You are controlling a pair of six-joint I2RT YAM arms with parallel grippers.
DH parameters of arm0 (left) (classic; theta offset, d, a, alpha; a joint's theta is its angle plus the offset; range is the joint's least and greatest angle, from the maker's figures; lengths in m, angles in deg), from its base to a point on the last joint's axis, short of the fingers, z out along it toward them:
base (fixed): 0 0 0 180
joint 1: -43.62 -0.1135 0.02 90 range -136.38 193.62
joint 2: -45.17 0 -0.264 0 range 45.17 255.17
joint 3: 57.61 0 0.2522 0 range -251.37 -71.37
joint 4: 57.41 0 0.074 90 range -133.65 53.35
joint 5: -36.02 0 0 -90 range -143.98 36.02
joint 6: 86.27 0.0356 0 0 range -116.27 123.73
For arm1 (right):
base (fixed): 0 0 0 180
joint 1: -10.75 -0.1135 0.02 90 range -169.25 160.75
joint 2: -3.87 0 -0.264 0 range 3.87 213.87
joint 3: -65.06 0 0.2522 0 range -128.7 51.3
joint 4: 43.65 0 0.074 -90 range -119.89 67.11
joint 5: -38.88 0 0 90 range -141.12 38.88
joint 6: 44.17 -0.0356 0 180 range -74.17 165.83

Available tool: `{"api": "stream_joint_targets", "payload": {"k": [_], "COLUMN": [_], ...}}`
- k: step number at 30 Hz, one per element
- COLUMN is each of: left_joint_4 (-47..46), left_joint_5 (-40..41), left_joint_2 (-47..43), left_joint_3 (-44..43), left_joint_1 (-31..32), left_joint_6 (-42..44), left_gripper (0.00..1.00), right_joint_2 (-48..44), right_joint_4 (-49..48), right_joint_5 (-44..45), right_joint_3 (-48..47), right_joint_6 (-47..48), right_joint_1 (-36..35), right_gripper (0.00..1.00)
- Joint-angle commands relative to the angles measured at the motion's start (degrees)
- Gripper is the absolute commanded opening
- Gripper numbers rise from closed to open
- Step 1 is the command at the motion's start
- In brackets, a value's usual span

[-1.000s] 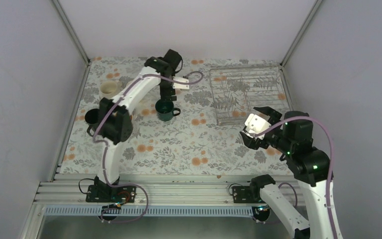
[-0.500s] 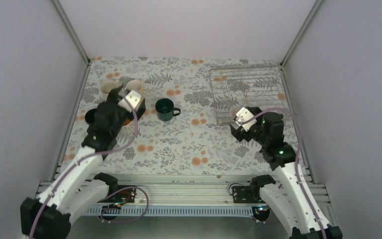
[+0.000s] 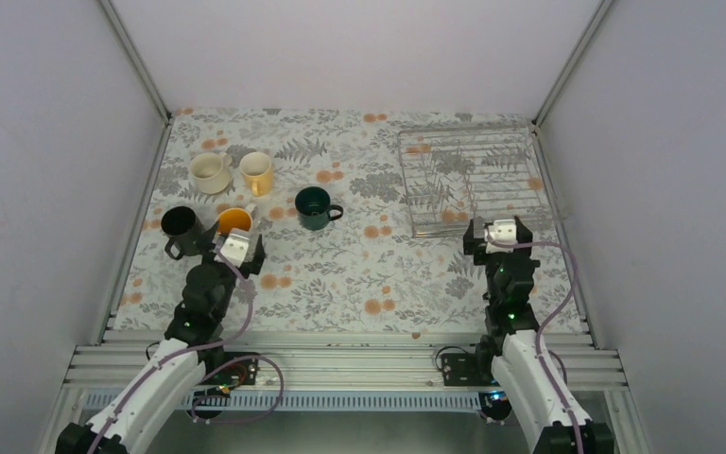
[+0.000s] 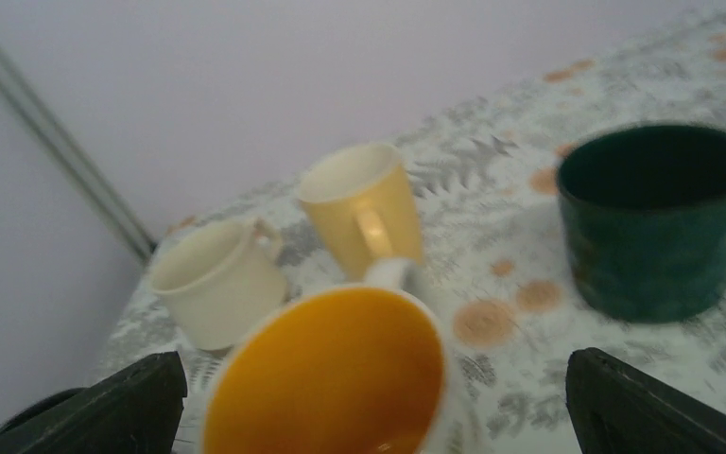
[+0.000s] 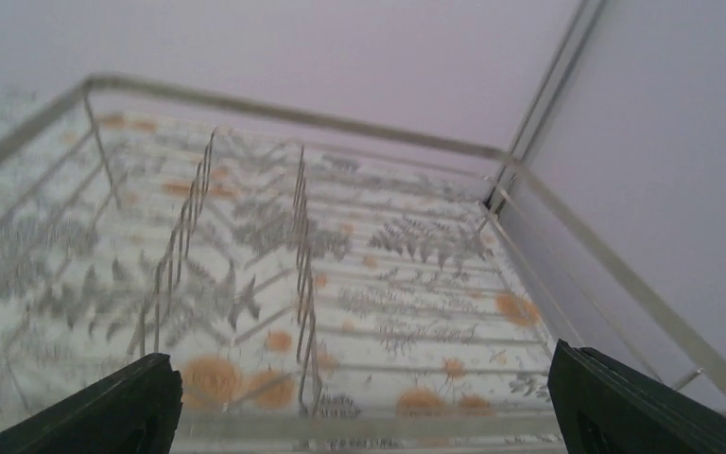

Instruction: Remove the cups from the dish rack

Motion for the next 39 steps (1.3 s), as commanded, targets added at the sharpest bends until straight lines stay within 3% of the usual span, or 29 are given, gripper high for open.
{"api": "stream_joint_targets", "payload": {"k": [1, 6, 10, 18, 39], "left_joint_4": [-4.16, 5.32, 6.8, 4.78, 4.62], "left_joint_5": [9.75, 3.41, 3.28, 8.09, 9.24], "left_joint_2": [-5.53, -12.28, -10.78, -4.97, -7.92], "left_joint_3": [3.27, 1.9, 0.99, -0.42, 0.34], "left_joint_1": [-0.41, -0.51, -0.57, -0.64, -0.58], "left_joint_6": [-5.0, -5.22, -6.15, -7.2, -7.05], "left_gripper": [1.0, 1.0, 1.0, 1.0, 1.0], "right_joint_2": [-1.26, -3.01, -8.74, -9.24, -10.28], "right_joint_4": [-3.15, 2.1, 4.21, 5.47, 6.17], "right_joint_5": [-2.84, -11.96, -14.49, -15.73, -16.08], "right_joint_3": [-1.23, 1.41, 3.29, 3.14, 3.25], "right_joint_6": [-10.53, -9.64, -9.13, -8.71, -8.5], "right_joint_1": [1.76, 1.88, 2.0, 1.97, 2.05], "right_gripper": [1.0, 1.0, 1.0, 1.0, 1.0]}}
